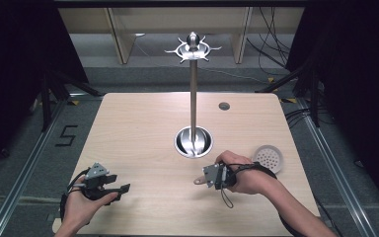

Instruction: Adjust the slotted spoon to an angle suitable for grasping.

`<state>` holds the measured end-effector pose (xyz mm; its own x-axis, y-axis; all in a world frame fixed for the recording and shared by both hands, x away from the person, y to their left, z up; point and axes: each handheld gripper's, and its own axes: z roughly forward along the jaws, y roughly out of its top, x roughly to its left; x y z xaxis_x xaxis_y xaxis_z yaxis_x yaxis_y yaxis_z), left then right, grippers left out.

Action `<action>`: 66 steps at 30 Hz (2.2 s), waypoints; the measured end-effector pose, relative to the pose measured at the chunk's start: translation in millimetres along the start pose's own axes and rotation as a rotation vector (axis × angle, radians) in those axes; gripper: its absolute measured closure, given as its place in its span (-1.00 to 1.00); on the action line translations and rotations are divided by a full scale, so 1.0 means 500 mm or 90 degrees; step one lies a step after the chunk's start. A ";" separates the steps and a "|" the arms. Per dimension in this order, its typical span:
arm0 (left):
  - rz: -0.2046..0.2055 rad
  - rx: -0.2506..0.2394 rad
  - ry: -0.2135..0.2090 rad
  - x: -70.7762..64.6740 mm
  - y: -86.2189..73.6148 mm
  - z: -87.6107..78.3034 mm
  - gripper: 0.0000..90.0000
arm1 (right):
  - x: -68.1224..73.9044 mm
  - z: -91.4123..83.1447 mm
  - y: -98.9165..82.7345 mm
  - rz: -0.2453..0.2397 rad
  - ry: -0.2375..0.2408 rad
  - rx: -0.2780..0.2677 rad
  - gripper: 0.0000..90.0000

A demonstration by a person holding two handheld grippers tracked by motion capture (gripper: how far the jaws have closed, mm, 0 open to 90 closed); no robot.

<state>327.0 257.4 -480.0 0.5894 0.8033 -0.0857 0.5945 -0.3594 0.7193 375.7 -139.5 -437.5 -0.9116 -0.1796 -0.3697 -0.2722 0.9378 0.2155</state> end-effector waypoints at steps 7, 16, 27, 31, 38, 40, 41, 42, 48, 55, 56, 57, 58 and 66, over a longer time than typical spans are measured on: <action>0.001 0.002 -0.001 0.000 0.000 -0.001 -0.27 | -0.017 -0.035 -0.016 0.051 -0.061 -0.021 0.54; 0.000 -0.001 0.002 0.000 0.000 0.000 -0.26 | -0.032 -0.078 -0.034 0.170 -0.129 -0.087 0.54; 0.001 -0.003 0.003 0.000 0.000 -0.001 -0.26 | -0.033 -0.119 -0.056 0.229 -0.197 -0.147 0.54; 0.001 -0.002 0.006 0.001 0.000 -0.001 -0.26 | -0.030 -0.131 -0.061 0.274 -0.230 -0.190 0.54; -0.003 -0.002 0.016 -0.001 0.000 -0.002 -0.26 | -0.028 -0.157 -0.077 0.336 -0.300 -0.242 0.54; -0.001 -0.002 0.016 -0.001 0.001 -0.002 -0.26 | -0.028 -0.163 -0.082 0.349 -0.317 -0.252 0.54; 0.015 -0.011 0.011 0.004 0.001 0.000 -0.26 | -0.028 -0.168 -0.086 0.363 -0.328 -0.262 0.54; 0.015 -0.011 0.011 0.004 0.001 0.000 -0.26 | -0.028 -0.168 -0.086 0.363 -0.328 -0.262 0.54; -0.009 -0.010 0.007 -0.001 0.001 -0.001 -0.26 | -0.024 -0.176 -0.097 0.403 -0.354 -0.281 0.54; -0.010 -0.010 0.006 -0.001 0.001 -0.002 -0.26 | -0.024 -0.186 -0.106 0.418 -0.370 -0.298 0.54; -0.010 -0.010 0.006 -0.001 0.001 -0.002 -0.26 | -0.024 -0.188 -0.109 0.420 -0.374 -0.300 0.54; -0.009 -0.012 0.007 -0.001 0.001 -0.002 -0.26 | -0.024 -0.190 -0.111 0.424 -0.377 -0.305 0.54; -0.011 -0.013 0.008 -0.001 0.001 -0.002 -0.26 | -0.022 -0.195 -0.115 0.437 -0.382 -0.314 0.54; -0.014 -0.028 0.006 -0.003 0.004 0.001 -0.26 | -0.013 -0.213 -0.136 0.459 -0.423 -0.341 0.54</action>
<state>327.6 255.2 -478.7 0.5706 0.8157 -0.0952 0.5824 -0.3202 0.7472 367.4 -233.8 -353.5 -0.6081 0.6992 -0.3760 0.0106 0.4808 0.8768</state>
